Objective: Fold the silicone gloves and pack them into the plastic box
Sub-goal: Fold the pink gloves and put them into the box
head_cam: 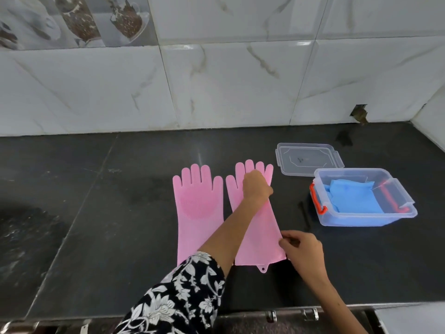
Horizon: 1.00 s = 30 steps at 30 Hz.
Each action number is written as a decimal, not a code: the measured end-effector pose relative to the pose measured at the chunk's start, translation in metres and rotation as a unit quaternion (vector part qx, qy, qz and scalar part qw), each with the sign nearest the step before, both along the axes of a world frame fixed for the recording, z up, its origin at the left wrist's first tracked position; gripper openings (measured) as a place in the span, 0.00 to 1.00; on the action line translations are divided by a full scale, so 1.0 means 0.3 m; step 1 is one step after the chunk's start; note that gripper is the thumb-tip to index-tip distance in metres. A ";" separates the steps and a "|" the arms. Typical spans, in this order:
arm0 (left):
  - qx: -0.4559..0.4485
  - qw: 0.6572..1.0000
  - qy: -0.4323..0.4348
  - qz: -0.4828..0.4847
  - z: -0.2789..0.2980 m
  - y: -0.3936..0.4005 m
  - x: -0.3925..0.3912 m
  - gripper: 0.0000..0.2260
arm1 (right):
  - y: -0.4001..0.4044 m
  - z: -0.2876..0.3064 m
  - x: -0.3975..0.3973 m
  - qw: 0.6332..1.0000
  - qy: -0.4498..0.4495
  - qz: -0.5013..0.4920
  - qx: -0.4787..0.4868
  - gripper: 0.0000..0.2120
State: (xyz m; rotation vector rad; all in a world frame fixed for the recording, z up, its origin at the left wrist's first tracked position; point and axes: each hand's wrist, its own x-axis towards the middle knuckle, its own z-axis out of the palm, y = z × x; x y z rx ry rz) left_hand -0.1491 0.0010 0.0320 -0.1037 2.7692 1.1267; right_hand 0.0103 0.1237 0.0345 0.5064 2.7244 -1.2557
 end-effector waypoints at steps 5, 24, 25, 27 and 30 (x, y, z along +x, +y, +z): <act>0.192 0.976 -0.014 0.105 0.135 -0.192 0.050 0.05 | -0.131 0.129 -0.019 0.992 0.093 0.079 0.005 0.11; 0.258 0.918 -0.015 0.300 -0.077 -0.688 0.263 0.07 | -0.448 -0.047 -0.081 0.977 0.059 0.197 0.065 0.10; 0.266 0.916 -0.008 0.301 -0.080 -0.689 0.257 0.07 | -0.428 -0.044 -0.122 0.982 0.075 0.162 0.059 0.09; 0.281 0.908 0.006 0.310 -0.082 -0.691 0.244 0.07 | -0.408 -0.046 -0.202 0.987 0.100 0.112 0.050 0.08; 0.299 0.899 0.015 0.320 -0.083 -0.697 0.216 0.08 | -0.425 -0.056 -0.316 0.992 0.095 0.072 0.044 0.12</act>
